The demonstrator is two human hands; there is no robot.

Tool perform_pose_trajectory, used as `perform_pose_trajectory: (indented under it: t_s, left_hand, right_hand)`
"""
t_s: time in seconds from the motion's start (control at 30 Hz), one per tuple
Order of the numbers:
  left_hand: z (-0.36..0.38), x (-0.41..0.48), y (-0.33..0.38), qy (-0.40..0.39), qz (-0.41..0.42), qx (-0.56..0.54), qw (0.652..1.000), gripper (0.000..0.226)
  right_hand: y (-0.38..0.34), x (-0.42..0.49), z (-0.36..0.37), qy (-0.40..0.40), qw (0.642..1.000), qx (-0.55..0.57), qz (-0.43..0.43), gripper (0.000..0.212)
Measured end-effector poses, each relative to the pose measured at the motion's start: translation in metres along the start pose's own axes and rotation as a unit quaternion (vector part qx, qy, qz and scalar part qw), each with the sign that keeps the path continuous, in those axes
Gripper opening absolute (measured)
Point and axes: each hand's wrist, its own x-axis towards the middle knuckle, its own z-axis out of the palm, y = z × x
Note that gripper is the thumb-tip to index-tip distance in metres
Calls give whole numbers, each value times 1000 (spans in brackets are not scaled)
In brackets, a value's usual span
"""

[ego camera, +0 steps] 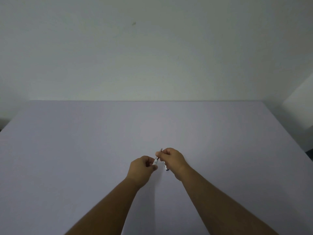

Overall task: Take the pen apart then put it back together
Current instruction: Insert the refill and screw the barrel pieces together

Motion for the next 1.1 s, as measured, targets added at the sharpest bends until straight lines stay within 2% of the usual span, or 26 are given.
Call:
perform_pose_trajectory:
  t_s: [0.13, 0.27, 0.4, 0.53, 0.63, 0.7, 0.8, 0.83, 0.97, 1.1]
  left_hand:
    - [-1, -2, 2, 8, 5, 6, 1000, 6]
    - [-3, -4, 3, 4, 7, 1, 1000, 6]
    - [-7, -1, 7, 11, 7, 0, 1000, 6]
    - [-7, -3, 10, 7, 15, 10, 1000, 6]
    - [-8, -3, 11, 13, 9, -1, 1000, 7]
    - [-9, -2, 12, 12, 10, 0, 1000, 7]
    - [-6, -4, 13, 5, 19, 11, 1000, 7]
    - [-6, -5, 14, 6, 20, 11, 1000, 7]
    - [-7, -3, 17, 17, 16, 4, 1000, 7]
    - [-6, -6, 18, 6, 26, 22, 999, 7]
  right_hand:
    - [-3, 1, 2, -14, 1000, 3, -4, 18]
    - [-8, 0, 3, 14, 999, -38, 13, 42]
    - [-8, -4, 2, -19, 999, 46, 10, 24]
    - [-11, -4, 2, 12, 999, -26, 19, 32]
    - [-14, -6, -1, -28, 999, 44, 10, 21]
    - [-16, -6, -3, -32, 998, 48, 1, 15]
    - [-17, -4, -2, 2, 1000, -26, 15, 35]
    - [-17, -4, -2, 0, 999, -28, 17, 35]
    - [-16, -6, -6, -38, 998, 41, -8, 16]
    - [-18, -4, -4, 16, 999, -32, 15, 42]
